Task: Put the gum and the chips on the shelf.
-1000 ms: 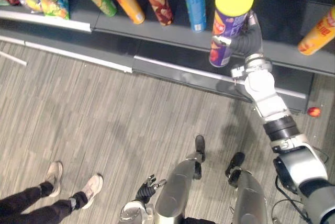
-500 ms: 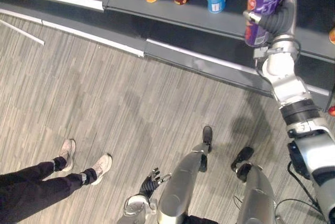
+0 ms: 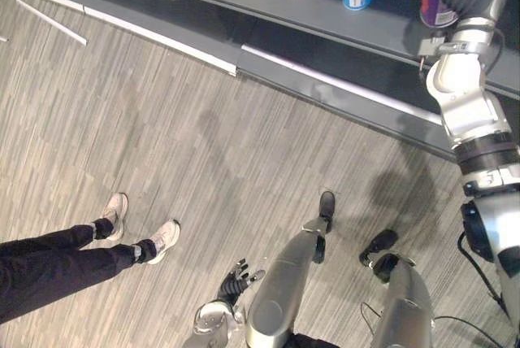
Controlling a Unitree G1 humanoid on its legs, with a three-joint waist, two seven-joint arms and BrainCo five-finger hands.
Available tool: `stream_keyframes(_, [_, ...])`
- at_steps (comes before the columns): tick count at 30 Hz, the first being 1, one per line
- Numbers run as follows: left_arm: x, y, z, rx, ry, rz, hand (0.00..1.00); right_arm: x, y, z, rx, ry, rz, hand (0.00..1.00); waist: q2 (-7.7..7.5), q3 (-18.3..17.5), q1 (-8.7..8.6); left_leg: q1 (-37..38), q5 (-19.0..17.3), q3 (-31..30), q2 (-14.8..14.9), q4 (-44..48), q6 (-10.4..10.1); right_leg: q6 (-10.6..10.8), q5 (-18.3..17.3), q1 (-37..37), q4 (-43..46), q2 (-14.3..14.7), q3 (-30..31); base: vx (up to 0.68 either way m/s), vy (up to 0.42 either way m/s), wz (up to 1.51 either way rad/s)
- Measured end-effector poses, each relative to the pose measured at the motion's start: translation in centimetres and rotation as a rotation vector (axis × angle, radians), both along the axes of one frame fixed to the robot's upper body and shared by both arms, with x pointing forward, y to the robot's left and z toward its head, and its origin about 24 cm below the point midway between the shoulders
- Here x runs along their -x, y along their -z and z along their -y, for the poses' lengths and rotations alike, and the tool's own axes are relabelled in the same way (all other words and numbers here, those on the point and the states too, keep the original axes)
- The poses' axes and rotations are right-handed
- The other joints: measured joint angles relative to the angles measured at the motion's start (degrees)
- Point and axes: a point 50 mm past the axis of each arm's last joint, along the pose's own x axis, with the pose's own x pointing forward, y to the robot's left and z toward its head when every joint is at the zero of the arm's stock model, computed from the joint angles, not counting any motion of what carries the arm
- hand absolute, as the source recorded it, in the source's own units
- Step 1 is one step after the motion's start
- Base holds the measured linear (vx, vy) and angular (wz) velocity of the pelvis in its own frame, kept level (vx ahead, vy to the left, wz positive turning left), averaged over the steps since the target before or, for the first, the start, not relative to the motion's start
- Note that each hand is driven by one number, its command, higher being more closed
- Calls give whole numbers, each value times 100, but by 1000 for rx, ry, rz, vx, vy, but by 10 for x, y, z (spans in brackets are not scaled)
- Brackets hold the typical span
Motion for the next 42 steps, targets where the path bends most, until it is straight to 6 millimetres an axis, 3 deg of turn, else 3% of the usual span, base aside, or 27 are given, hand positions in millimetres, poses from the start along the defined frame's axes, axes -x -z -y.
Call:
stream_keyframes(20, [-1, 0, 7, 20, 31, 13, 0, -3, 5, 5, -20, 30, -14, 100, 125, -88, 250, -314, -105, -78, 96, 204, -90, -95, -163, -259, 168, 44, -58, 9, -61, 1])
stream_keyframes(35, [-1, 2, 9, 21, 34, 12, 0, -3, 8, 7, -30, 40, -12, 100, 186, -131, 293, -452, -114, -74, 122, 197, -103, -113, -190, -402, 168, 67, -63, 21, -37, 0])
stream_keyframes(41, [-5, 1, 13, 25, 48, 16, 0, -3, 11, 9, -29, 47, -20, 100, 241, -171, 394, -489, -113, -75, 127, 197, -102, -113, -190, -435, 162, 73, -68, 24, -34, 0])
stream_keyframes(42, [-5, 1, 13, 25, 50, 17, 0, -3, 11, 9, -29, 48, -20, 0, 242, -171, 409, -491, -114, -76, 128, 197, -103, -116, -193, -435, 160, 73, -70, 16, -33, 2])
